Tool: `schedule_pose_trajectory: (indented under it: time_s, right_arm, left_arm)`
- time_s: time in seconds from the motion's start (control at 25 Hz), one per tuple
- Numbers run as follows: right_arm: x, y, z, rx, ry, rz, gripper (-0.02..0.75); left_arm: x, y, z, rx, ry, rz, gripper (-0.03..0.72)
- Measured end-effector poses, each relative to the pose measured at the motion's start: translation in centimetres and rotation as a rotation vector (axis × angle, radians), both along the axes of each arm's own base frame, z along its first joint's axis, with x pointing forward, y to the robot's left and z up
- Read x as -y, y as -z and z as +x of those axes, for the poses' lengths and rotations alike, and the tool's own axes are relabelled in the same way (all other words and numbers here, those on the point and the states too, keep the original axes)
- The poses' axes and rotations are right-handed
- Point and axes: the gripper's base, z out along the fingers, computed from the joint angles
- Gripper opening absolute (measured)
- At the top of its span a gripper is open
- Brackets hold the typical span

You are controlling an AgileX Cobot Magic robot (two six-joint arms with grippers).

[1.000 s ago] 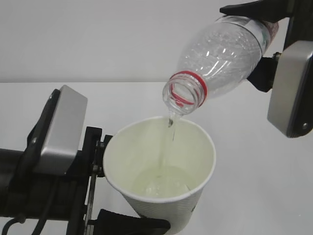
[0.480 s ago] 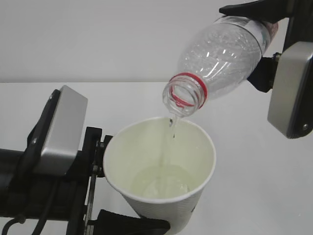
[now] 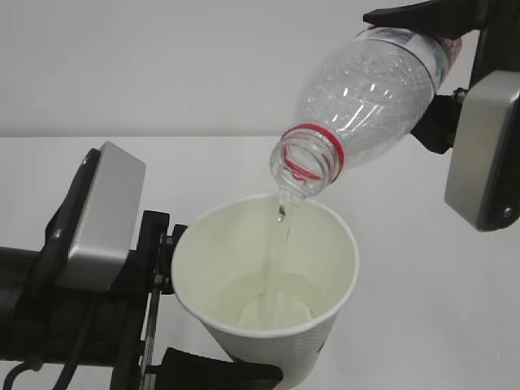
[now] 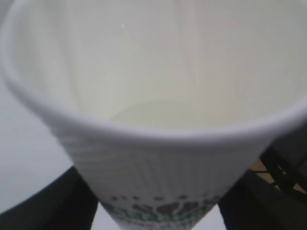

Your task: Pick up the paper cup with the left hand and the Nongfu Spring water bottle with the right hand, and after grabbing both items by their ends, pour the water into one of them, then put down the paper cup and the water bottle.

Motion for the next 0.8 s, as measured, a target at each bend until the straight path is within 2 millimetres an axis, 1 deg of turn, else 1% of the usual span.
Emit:
schedule_pose_trajectory:
  time_s: [0.8]
  right_arm:
    - [-0.04,-0.02,-0.03,0.01,-0.007,-0.007,0.468]
  left_arm:
    - [0.0,0.0,0.0,0.0,0.0,0.0,0.528]
